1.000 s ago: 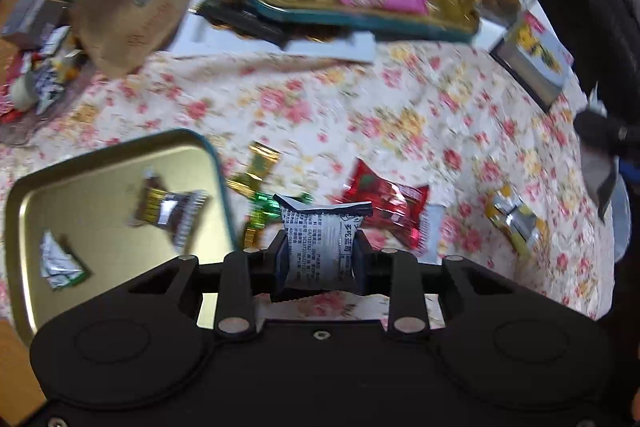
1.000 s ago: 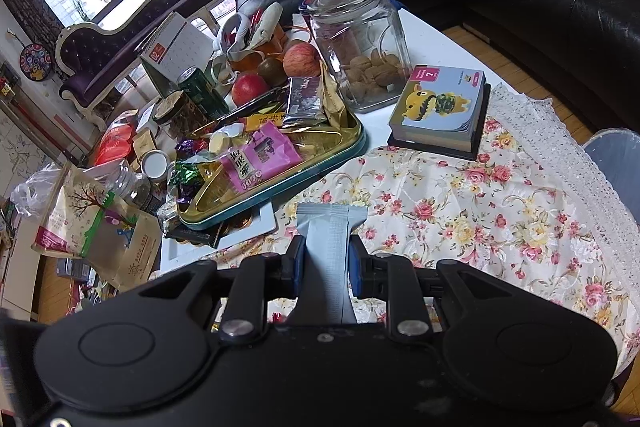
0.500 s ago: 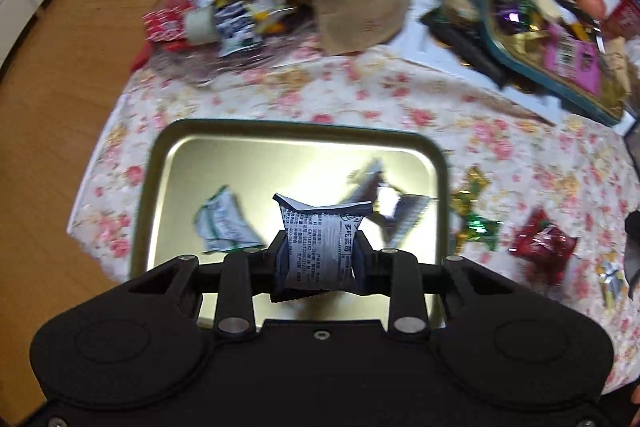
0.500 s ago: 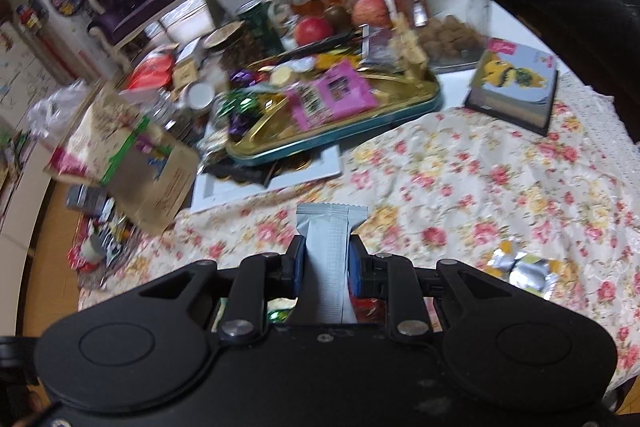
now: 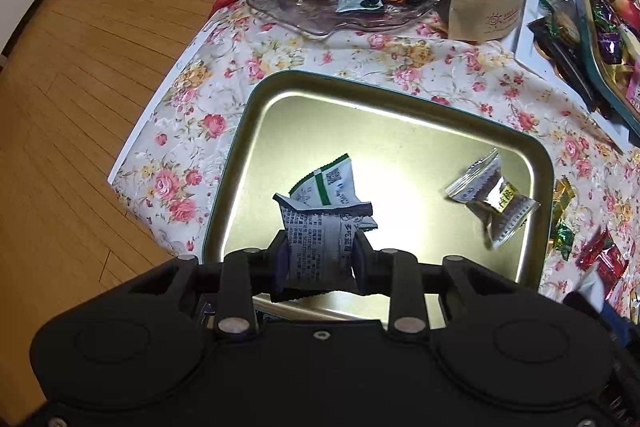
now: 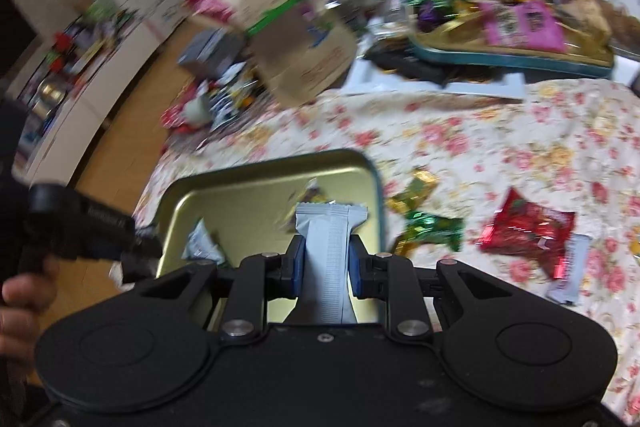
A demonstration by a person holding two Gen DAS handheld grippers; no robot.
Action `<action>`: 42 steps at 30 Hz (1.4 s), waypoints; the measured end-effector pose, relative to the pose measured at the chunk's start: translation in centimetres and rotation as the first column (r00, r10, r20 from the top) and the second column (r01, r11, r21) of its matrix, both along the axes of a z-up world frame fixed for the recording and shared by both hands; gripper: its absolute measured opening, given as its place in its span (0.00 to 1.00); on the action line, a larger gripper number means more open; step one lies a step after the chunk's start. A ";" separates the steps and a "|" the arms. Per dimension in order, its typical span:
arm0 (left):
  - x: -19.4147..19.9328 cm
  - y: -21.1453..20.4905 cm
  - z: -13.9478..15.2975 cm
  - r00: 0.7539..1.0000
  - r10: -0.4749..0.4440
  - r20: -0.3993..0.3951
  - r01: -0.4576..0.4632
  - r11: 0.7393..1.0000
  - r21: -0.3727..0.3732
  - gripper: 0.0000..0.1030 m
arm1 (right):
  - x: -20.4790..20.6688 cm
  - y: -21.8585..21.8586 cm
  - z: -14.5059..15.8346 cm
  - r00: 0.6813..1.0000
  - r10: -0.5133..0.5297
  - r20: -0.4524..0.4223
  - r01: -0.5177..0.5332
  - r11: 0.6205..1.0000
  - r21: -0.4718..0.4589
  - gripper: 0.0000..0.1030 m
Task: Organize snacks
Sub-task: 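Carry the white packet over the gold tray with the left tool while the right tool brings the blue bar, then open the left tool over the gold tray while the right tool opens, dropping the blue bar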
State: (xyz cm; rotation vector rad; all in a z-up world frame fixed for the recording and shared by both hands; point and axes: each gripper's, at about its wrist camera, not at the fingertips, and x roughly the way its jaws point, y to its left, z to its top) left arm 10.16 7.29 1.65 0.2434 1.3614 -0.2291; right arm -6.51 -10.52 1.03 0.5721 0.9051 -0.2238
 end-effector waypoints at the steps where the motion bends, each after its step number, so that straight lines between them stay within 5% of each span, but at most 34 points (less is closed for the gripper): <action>1: 0.0 0.1 -0.1 1.000 -0.003 -0.003 0.003 1.000 0.000 0.39 | 0.1 0.8 -0.1 1.000 0.030 0.005 -0.030 1.000 0.001 0.23; 10: -0.2 0.6 -0.6 0.999 -0.033 -0.009 0.033 0.999 -0.003 0.40 | 1.2 4.4 -0.1 0.983 0.181 0.035 -0.177 0.979 -0.105 0.23; 42: -1.2 -0.7 -0.7 0.997 -0.079 0.010 0.078 0.996 0.031 0.41 | 1.6 3.7 -1.0 0.989 0.149 -0.008 -0.149 0.981 -0.124 0.23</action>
